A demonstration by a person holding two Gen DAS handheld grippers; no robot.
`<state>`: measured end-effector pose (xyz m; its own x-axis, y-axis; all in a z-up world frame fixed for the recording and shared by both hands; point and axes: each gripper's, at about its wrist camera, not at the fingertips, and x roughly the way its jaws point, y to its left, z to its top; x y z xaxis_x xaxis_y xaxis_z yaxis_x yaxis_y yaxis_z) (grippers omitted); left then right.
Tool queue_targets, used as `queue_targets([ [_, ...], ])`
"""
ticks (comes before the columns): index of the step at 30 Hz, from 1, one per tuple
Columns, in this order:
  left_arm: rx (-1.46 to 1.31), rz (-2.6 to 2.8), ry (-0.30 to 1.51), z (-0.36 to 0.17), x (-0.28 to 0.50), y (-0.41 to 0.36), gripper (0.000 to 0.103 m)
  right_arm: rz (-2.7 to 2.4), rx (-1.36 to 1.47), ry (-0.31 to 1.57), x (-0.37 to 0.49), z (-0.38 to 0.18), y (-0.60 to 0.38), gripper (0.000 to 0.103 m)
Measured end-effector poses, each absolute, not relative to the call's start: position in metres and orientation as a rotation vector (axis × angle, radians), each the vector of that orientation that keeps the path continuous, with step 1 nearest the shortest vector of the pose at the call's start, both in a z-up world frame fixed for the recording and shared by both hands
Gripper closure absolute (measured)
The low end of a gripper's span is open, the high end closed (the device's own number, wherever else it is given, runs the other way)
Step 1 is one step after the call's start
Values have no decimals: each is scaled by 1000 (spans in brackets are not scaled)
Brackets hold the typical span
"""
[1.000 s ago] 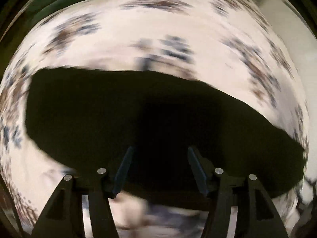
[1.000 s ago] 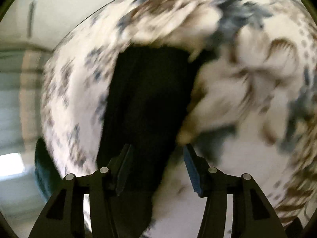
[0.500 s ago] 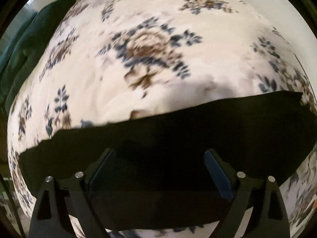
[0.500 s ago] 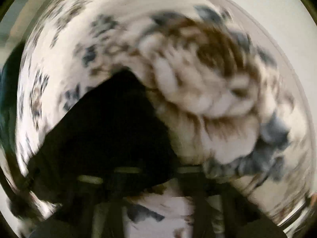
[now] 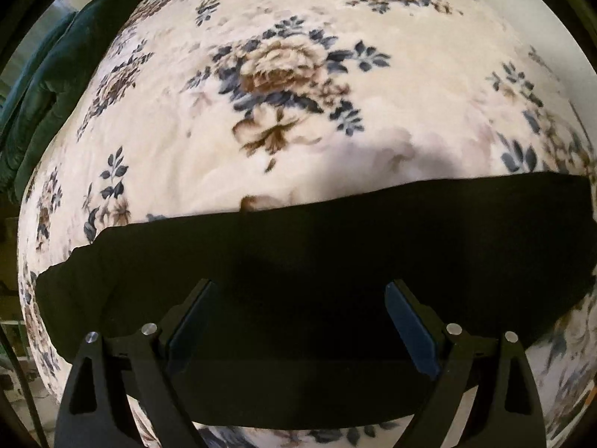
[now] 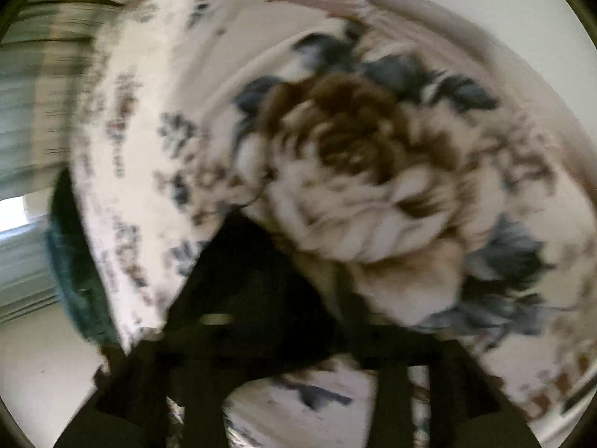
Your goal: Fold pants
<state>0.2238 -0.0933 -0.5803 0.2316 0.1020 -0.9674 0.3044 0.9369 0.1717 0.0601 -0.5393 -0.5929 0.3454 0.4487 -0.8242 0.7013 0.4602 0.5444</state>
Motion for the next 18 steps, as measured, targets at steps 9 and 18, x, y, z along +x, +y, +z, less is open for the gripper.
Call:
queue_targets([
  [9,330,-99,1332,-575,227,-69,11,-292,942,1318,84,-586,-481,97],
  [18,361,-198,1364,-570,249,-77,11,-176,577,1540,141,-563,-444,90],
])
